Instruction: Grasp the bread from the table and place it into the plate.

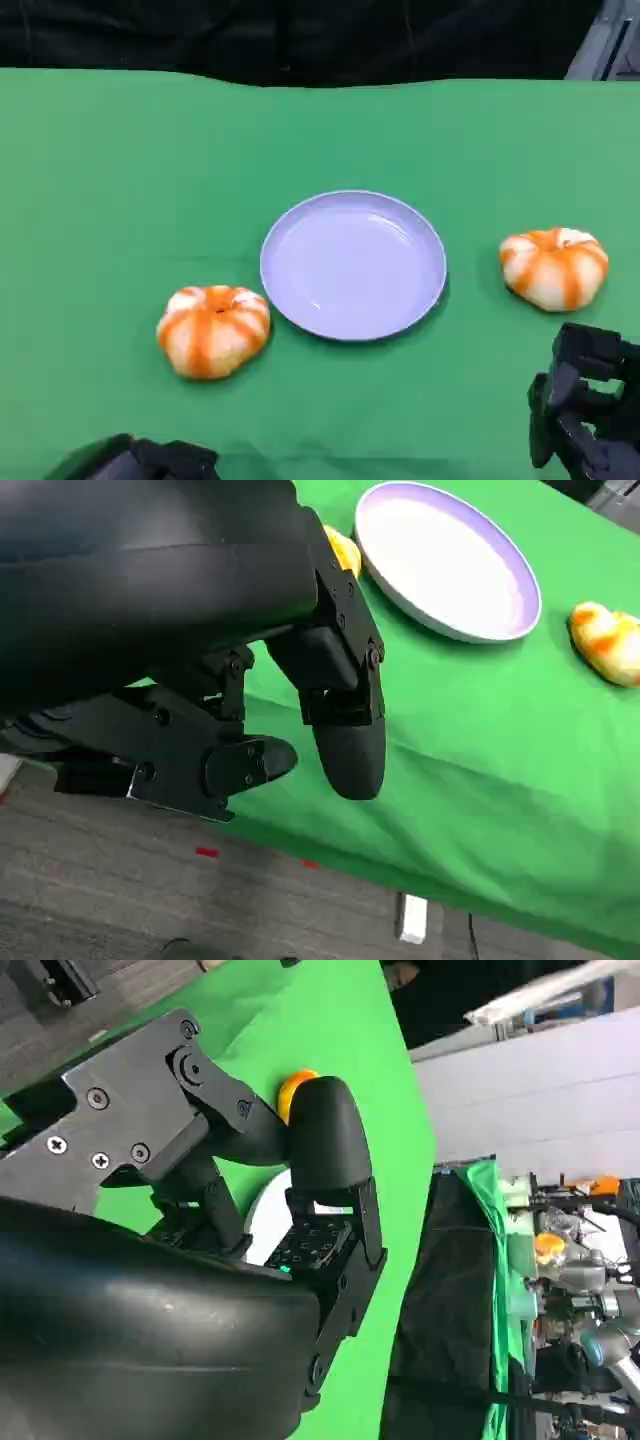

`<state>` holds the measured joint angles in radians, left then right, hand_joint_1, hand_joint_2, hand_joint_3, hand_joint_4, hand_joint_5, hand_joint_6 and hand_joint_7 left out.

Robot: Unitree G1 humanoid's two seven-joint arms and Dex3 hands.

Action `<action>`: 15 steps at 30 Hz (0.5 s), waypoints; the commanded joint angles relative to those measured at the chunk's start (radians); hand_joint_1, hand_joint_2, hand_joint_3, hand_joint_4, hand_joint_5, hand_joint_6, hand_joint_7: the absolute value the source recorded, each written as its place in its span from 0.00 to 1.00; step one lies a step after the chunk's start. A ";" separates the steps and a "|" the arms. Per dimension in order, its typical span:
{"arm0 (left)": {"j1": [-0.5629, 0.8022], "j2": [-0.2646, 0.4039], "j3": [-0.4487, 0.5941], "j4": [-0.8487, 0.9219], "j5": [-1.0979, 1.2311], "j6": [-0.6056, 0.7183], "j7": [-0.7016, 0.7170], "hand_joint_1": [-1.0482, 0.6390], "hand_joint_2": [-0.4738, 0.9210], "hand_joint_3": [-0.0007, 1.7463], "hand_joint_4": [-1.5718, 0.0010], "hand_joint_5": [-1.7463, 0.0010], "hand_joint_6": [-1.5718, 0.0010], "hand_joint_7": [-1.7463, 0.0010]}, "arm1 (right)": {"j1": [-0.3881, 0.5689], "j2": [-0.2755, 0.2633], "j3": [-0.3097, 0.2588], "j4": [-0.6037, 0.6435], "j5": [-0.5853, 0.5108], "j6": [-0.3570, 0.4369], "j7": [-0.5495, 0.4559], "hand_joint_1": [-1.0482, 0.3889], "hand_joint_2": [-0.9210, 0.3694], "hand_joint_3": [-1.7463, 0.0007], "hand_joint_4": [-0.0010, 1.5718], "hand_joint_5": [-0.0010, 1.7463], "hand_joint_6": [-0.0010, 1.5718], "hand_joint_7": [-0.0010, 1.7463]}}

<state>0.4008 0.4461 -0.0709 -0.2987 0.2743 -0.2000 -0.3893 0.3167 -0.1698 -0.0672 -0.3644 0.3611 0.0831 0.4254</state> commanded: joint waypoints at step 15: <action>-0.012 -0.120 0.110 0.019 0.160 -0.233 0.355 0.44 1.00 0.22 0.69 0.63 0.56 0.88 | -0.001 -0.010 -0.005 0.005 0.005 -0.018 0.010 0.69 0.30 0.32 0.60 0.96 0.56 0.84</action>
<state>0.4038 0.3302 -0.0169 -0.2549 0.3061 -0.3911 -0.1600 0.3179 -0.1698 -0.0666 -0.3655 0.3621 0.0830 0.4270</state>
